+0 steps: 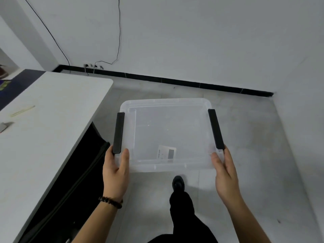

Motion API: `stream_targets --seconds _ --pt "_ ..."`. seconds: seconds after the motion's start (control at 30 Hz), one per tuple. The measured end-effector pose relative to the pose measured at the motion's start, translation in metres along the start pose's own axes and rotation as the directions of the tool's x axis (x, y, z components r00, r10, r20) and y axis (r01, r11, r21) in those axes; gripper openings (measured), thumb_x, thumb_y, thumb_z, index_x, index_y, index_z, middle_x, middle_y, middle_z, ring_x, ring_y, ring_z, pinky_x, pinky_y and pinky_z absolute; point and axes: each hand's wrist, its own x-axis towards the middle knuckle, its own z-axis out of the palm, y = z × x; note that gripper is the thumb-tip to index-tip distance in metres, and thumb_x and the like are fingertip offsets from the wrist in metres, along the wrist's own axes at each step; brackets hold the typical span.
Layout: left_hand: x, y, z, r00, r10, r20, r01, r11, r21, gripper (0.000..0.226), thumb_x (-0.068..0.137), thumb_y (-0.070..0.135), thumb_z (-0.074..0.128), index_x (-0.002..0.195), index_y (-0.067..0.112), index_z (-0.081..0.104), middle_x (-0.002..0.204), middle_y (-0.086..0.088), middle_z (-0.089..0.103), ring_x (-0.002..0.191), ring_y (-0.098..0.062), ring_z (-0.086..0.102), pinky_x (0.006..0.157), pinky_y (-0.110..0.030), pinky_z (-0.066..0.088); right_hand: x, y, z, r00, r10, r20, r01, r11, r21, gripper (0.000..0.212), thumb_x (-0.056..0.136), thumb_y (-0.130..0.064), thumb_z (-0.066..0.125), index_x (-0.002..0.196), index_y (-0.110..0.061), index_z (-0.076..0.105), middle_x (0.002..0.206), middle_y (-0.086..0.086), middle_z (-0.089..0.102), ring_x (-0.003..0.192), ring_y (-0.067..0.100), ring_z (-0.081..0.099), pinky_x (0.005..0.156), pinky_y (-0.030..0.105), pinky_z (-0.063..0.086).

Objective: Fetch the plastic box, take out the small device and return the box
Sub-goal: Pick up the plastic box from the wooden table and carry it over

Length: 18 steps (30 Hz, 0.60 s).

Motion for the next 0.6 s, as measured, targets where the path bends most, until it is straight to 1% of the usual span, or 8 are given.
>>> stream_targets --seconds 0.1,0.17,0.27,0.33,0.4,0.47,0.53,0.6 --pt "0.086 0.015 0.034 0.998 -0.026 -0.065 0.028 0.999 0.04 0.048 0.091 0.047 0.054 0.13 0.019 0.052 0.116 0.008 0.064 0.108 -0.008 0.061 0.095 -0.038 0.05 0.103 -0.016 0.038 0.998 0.023 0.064 -0.023 1.0 0.011 0.04 0.103 -0.028 0.047 0.14 -0.043 0.04 0.123 -0.034 0.052 0.105 -0.03 0.047 0.088 -0.001 0.033" --pt "0.14 0.029 0.047 0.992 -0.039 -0.123 0.045 0.998 0.047 0.047 0.093 0.044 0.055 0.132 0.018 0.052 0.117 0.006 0.065 0.106 -0.001 0.06 0.095 -0.039 0.05 0.167 -0.035 0.068 0.993 0.016 0.12 -0.017 1.0 0.007 0.039 0.103 -0.029 0.048 0.137 -0.046 0.039 0.122 -0.036 0.051 0.104 -0.031 0.046 0.093 0.003 0.032" --pt "0.213 0.035 0.059 0.973 -0.055 -0.226 0.066 0.997 0.041 0.035 0.097 0.031 0.053 0.129 0.016 0.053 0.11 0.011 0.063 0.094 0.018 0.055 0.087 -0.024 0.047 0.257 -0.065 0.122 0.964 -0.009 0.267 0.014 1.0 -0.014 0.04 0.103 -0.029 0.046 0.137 -0.05 0.038 0.127 -0.042 0.046 0.113 -0.031 0.041 0.094 0.005 0.03" --pt "0.257 0.034 0.063 0.95 -0.083 -0.301 0.095 0.995 0.025 0.03 0.097 0.03 0.052 0.125 0.018 0.053 0.107 0.016 0.06 0.093 0.02 0.053 0.085 -0.019 0.042 0.31 -0.084 0.161 0.935 -0.018 0.355 0.033 0.999 -0.036 0.041 0.104 -0.029 0.046 0.139 -0.048 0.039 0.127 -0.043 0.05 0.119 -0.026 0.042 0.094 0.004 0.032" --pt "0.302 0.026 0.068 0.916 -0.13 -0.379 0.136 0.991 -0.013 0.033 0.097 0.033 0.052 0.126 0.017 0.053 0.107 0.016 0.06 0.097 0.015 0.054 0.087 -0.022 0.042 0.361 -0.096 0.202 0.902 -0.031 0.43 0.064 0.996 -0.062 0.041 0.104 -0.029 0.046 0.141 -0.045 0.041 0.128 -0.044 0.051 0.123 -0.023 0.042 0.095 0.004 0.033" --pt "0.349 0.013 0.077 0.879 -0.162 -0.447 0.164 0.986 -0.035 0.039 0.096 0.04 0.052 0.129 0.018 0.053 0.112 0.011 0.061 0.104 0.004 0.056 0.092 -0.028 0.042 0.411 -0.102 0.243 0.865 -0.037 0.5 0.086 0.993 -0.075 0.043 0.104 -0.03 0.046 0.145 -0.041 0.04 0.133 -0.04 0.051 0.127 -0.018 0.042 0.102 0.01 0.031" --pt "0.399 -0.003 0.084 0.841 -0.205 -0.501 0.197 0.978 -0.07 0.039 0.096 0.039 0.053 0.129 0.019 0.053 0.116 0.007 0.061 0.106 -0.008 0.057 0.096 -0.033 0.043 0.459 -0.105 0.287 0.832 -0.026 0.554 0.094 0.991 -0.096 0.042 0.104 -0.032 0.045 0.143 -0.046 0.039 0.131 -0.045 0.049 0.127 -0.021 0.04 0.104 0.012 0.03" --pt "0.454 -0.015 0.089 0.808 -0.245 -0.536 0.229 0.968 -0.098 0.034 0.096 0.038 0.054 0.126 0.021 0.054 0.114 0.006 0.062 0.108 -0.014 0.056 0.097 -0.04 0.046 0.507 -0.111 0.335 0.808 -0.013 0.589 0.108 0.986 -0.126 0.039 0.104 -0.032 0.045 0.135 -0.054 0.038 0.124 -0.052 0.048 0.123 -0.027 0.039 0.102 0.01 0.029"
